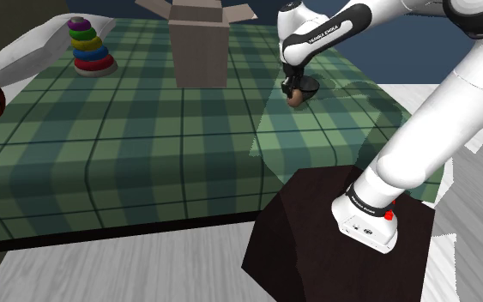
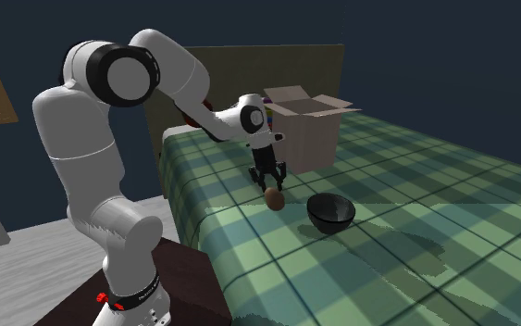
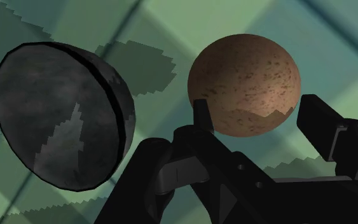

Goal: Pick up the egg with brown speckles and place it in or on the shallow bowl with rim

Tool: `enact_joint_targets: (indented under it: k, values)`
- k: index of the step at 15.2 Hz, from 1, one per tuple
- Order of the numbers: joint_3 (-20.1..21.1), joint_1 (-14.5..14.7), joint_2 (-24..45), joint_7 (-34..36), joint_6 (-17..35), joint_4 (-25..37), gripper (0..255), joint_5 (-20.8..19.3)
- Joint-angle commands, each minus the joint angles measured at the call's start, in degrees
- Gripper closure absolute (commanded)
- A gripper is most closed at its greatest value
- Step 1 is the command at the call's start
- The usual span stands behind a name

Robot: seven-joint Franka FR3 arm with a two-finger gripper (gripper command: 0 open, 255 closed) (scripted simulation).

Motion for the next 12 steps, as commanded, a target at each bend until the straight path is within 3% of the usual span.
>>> enact_joint_targets:
  k: [1, 10, 12]
  values:
    - [0.12, 0.12, -0.76, -0.5, -1.53, 0.81, 255, 0.3]
    - [0.54, 0.45, -4.03, -2.65, -7.98, 4.25, 255, 1.27]
    - [-1.03, -0.77, -2.13, -5.36, -7.08, 6.28, 255, 1.28]
